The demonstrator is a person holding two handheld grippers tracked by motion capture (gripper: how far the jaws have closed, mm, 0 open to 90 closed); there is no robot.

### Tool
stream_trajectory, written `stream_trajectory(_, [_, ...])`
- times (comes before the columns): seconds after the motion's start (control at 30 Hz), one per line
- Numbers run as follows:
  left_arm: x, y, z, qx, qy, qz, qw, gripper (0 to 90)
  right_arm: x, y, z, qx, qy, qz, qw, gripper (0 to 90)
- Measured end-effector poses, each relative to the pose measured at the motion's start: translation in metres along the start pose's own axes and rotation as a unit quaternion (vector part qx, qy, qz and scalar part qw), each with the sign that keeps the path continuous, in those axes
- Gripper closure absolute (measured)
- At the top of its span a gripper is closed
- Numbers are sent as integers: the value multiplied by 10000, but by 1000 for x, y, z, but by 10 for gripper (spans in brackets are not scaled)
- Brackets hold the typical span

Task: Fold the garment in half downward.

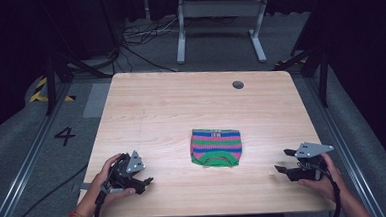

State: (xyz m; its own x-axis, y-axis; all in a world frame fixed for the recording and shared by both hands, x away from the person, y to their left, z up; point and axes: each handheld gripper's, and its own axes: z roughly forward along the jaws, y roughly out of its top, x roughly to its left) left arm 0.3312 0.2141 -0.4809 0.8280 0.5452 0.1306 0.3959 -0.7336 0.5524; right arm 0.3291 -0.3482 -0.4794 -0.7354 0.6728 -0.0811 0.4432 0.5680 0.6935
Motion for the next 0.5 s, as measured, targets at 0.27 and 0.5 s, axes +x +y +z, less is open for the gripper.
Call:
stream_trajectory(0.27, [9,-24,-7,-150,-43,-420,9990,181,-9,-30,-10,8,-88,358,9993,276])
stream_trajectory(0.5, [15,-38,-10,-289,-132,-763,9966,167,-13,-54,-18,-125,-132,764,9969,235])
